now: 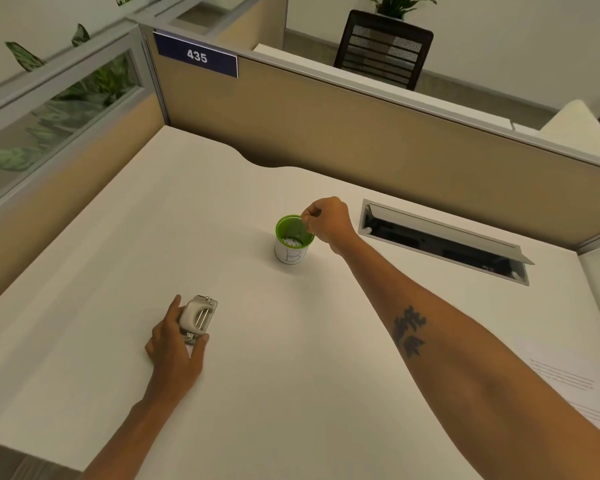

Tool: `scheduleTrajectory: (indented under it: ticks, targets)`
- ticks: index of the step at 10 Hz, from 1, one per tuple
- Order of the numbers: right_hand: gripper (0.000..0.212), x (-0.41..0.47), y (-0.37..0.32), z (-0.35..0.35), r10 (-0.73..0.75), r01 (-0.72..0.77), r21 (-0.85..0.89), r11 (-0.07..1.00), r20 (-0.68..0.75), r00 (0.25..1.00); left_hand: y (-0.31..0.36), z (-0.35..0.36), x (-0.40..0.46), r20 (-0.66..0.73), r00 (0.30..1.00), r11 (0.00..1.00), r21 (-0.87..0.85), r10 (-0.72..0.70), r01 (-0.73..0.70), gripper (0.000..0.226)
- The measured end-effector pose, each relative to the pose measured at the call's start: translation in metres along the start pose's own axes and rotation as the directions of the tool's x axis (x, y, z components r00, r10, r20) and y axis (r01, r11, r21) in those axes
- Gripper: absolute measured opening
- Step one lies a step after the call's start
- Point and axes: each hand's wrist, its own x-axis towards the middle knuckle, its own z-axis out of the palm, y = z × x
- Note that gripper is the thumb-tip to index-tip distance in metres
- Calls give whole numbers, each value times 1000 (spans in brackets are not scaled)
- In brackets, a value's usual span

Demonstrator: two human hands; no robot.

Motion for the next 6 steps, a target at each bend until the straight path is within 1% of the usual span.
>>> scheduleTrajectory:
  ticks: [2, 3, 4, 5, 6]
  targets:
    - [12, -4, 0, -1, -22, 22, -12, 1000, 4, 1000, 0, 0, 0, -4, 1000, 1000, 11, -4, 4, 91]
    - [11, -9, 4, -5, -23, 23, 9, 1000, 6, 1000, -1, 1, 0, -4, 1000, 1000, 17, -1, 1, 94]
    - [10, -16, 8, -11, -6, 6, 59, 998, -6, 1000, 2, 1, -2, 1, 1000, 1000, 14, -24, 24, 99]
    - [12, -28, 22, -22, 14, -9, 163, 987, -25, 1000, 8, -2, -8, 13, 1000, 999, 35, -12, 12, 98]
    - [27, -46, 38, -29, 24, -8, 221, 975, -68, 997, 10, -1, -13, -41, 994, 991, 89, 101, -97, 96]
